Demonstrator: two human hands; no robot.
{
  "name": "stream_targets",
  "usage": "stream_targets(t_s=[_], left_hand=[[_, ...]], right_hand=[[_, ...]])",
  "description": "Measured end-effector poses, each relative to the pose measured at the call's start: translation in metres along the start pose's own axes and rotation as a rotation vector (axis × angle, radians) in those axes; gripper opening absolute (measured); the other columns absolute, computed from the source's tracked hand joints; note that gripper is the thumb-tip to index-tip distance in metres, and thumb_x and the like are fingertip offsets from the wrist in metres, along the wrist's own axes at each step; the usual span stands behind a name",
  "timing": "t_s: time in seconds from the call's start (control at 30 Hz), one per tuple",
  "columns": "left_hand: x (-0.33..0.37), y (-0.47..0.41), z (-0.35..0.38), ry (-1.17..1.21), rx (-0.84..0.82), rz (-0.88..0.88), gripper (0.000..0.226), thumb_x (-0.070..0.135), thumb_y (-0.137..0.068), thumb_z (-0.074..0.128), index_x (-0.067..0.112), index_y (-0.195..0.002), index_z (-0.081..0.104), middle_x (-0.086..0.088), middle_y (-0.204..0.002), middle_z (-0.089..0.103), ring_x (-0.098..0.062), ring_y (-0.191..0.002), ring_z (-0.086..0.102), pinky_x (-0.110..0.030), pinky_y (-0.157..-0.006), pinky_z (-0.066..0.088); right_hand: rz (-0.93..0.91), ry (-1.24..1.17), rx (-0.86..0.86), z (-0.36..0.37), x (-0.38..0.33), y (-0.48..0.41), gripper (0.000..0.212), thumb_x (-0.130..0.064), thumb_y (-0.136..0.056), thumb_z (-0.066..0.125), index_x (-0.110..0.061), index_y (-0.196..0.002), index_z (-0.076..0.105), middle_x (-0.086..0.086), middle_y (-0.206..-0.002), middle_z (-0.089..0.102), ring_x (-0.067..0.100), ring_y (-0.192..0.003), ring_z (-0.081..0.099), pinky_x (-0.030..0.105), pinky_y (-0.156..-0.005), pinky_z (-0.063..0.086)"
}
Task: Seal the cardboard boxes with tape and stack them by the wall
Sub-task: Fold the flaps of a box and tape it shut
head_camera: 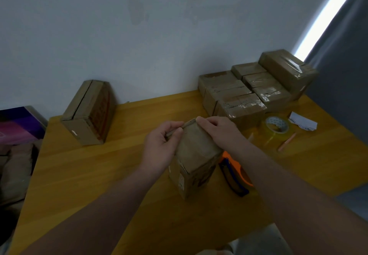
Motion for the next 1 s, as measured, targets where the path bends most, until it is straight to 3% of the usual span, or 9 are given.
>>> stream_targets(t_s=[0.1,0.2,0.4,0.6,0.73,0.8,0.87,0.93,1.0], left_hand=[[0.0,-0.002,0.001,-0.037,0.005,0.013,0.015,0.018,-0.095,0.057,0.024,-0.104,0.067,0.009,-0.099,0.068,-0.006,-0.091,0.064,-0.02,-0.07,0.053],[0.001,-0.003,0.001,-0.055,0.007,0.022,0.015,0.018,-0.095,0.057,0.027,-0.101,0.066,0.01,-0.097,0.068,-0.003,-0.088,0.063,-0.016,-0.066,0.051],[0.002,-0.001,-0.001,-0.086,0.021,0.049,0.015,0.017,-0.095,0.056,0.027,-0.101,0.067,0.014,-0.095,0.065,0.002,-0.085,0.061,-0.013,-0.065,0.049],[0.003,-0.002,-0.002,-0.125,0.039,0.066,0.02,0.013,-0.097,0.052,0.025,-0.098,0.069,0.014,-0.085,0.066,0.004,-0.075,0.061,-0.011,-0.058,0.047],[0.002,-0.004,0.001,-0.102,0.052,0.04,0.02,0.013,-0.097,0.052,0.023,-0.098,0.069,0.012,-0.081,0.065,0.001,-0.071,0.06,-0.011,-0.057,0.046],[0.003,-0.004,0.001,-0.077,0.052,0.031,0.021,0.013,-0.097,0.052,0.025,-0.096,0.069,0.012,-0.077,0.064,0.003,-0.067,0.059,-0.011,-0.056,0.046],[0.005,-0.004,0.002,-0.069,0.046,0.04,0.022,0.012,-0.097,0.052,0.026,-0.094,0.068,0.012,-0.077,0.063,0.006,-0.065,0.058,-0.01,-0.056,0.045],[0.006,-0.004,0.002,-0.081,0.034,0.054,0.021,0.013,-0.097,0.052,0.026,-0.095,0.068,0.014,-0.075,0.062,0.005,-0.066,0.058,-0.012,-0.057,0.045],[0.005,-0.006,0.003,-0.09,0.016,0.044,0.019,0.015,-0.097,0.052,0.022,-0.099,0.069,0.013,-0.077,0.063,0.002,-0.07,0.058,-0.016,-0.06,0.046]], right_hand=[[-0.132,0.349,0.1,-0.004,-0.013,0.0,0.04,-0.053,-0.097,0.043,-0.024,-0.106,0.069,-0.01,-0.089,0.059,0.013,-0.094,0.059,0.034,-0.084,0.049],[-0.156,0.501,0.145,-0.005,-0.021,0.003,0.042,-0.055,-0.097,0.04,-0.027,-0.113,0.067,-0.006,-0.094,0.06,0.014,-0.093,0.057,0.035,-0.083,0.047],[-0.028,0.434,0.029,0.002,-0.015,0.001,0.053,-0.064,-0.094,0.035,-0.026,-0.118,0.064,-0.004,-0.102,0.061,0.019,-0.101,0.059,0.042,-0.09,0.049],[-0.079,0.216,-0.16,0.005,-0.007,0.012,0.049,-0.055,-0.095,0.045,-0.028,-0.135,0.054,-0.002,-0.125,0.06,0.017,-0.113,0.056,0.042,-0.101,0.045],[-0.051,-0.042,-0.304,-0.001,0.005,0.024,0.052,-0.046,-0.094,0.053,-0.038,-0.144,0.04,-0.01,-0.12,0.059,0.009,-0.107,0.059,0.032,-0.092,0.052],[-0.019,-0.1,-0.351,-0.005,0.013,0.03,0.052,-0.043,-0.094,0.055,-0.043,-0.143,0.038,-0.018,-0.113,0.056,0.006,-0.102,0.059,0.026,-0.084,0.052],[-0.038,-0.123,-0.362,-0.009,0.016,0.037,0.051,-0.038,-0.096,0.054,-0.045,-0.143,0.037,-0.02,-0.116,0.053,0.004,-0.106,0.056,0.023,-0.084,0.049],[-0.123,-0.029,-0.315,-0.013,0.013,0.041,0.052,-0.036,-0.099,0.049,-0.043,-0.147,0.031,-0.022,-0.132,0.044,0.003,-0.121,0.045,0.024,-0.1,0.04],[-0.217,0.194,-0.246,-0.012,0.005,0.04,0.052,-0.04,-0.102,0.039,-0.04,-0.151,0.022,-0.016,-0.152,0.028,0.004,-0.137,0.024,0.027,-0.112,0.02]])
Point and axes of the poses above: each hand's wrist, its own y-axis away from the middle knuckle, its own z-axis out of the palm, x = y × z, the point moved 5 cm from there along -y, towards the middle knuckle
